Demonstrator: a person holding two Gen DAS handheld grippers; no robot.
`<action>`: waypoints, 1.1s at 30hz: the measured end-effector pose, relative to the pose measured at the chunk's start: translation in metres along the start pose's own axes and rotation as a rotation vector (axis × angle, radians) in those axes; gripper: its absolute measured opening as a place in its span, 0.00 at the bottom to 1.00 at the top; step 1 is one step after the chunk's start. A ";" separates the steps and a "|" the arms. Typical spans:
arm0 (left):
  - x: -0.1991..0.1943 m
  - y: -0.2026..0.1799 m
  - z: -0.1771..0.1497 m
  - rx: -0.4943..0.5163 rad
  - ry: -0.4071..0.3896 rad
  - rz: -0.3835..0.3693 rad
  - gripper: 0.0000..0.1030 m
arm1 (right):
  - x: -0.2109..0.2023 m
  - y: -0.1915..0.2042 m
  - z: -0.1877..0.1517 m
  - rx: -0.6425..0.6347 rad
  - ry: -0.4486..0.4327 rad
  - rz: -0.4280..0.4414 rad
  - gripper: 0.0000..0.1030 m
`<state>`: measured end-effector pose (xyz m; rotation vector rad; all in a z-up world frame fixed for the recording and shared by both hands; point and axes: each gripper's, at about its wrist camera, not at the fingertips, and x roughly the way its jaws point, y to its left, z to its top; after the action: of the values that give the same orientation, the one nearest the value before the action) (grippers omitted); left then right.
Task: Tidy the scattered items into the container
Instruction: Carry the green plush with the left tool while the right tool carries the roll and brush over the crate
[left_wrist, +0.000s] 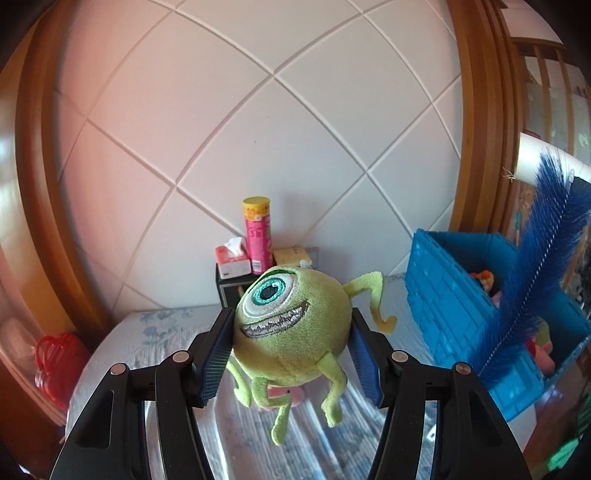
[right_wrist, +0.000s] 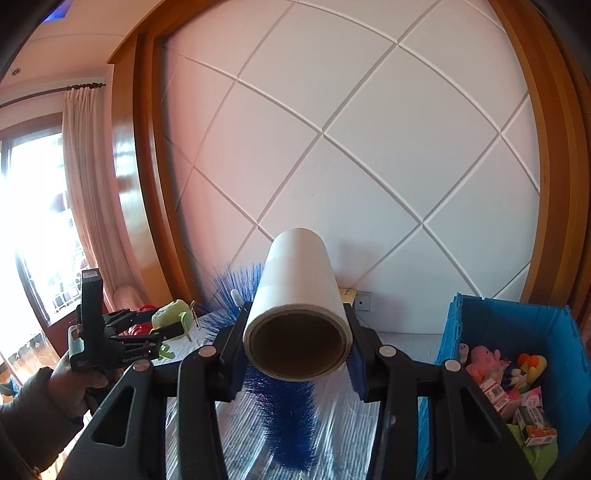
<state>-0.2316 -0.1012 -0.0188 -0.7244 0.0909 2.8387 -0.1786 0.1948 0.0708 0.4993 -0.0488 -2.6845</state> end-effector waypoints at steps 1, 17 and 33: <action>0.000 -0.004 0.004 0.005 -0.003 -0.003 0.57 | -0.002 -0.003 0.004 0.000 -0.008 -0.003 0.42; 0.008 -0.093 0.094 0.091 -0.098 -0.109 0.57 | -0.037 -0.060 0.097 -0.062 -0.140 -0.076 0.42; 0.031 -0.241 0.139 0.187 -0.132 -0.291 0.57 | -0.133 -0.168 0.115 -0.030 -0.209 -0.280 0.42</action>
<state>-0.2710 0.1550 0.0864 -0.4675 0.2095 2.5494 -0.1705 0.3973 0.2048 0.2275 0.0026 -2.9978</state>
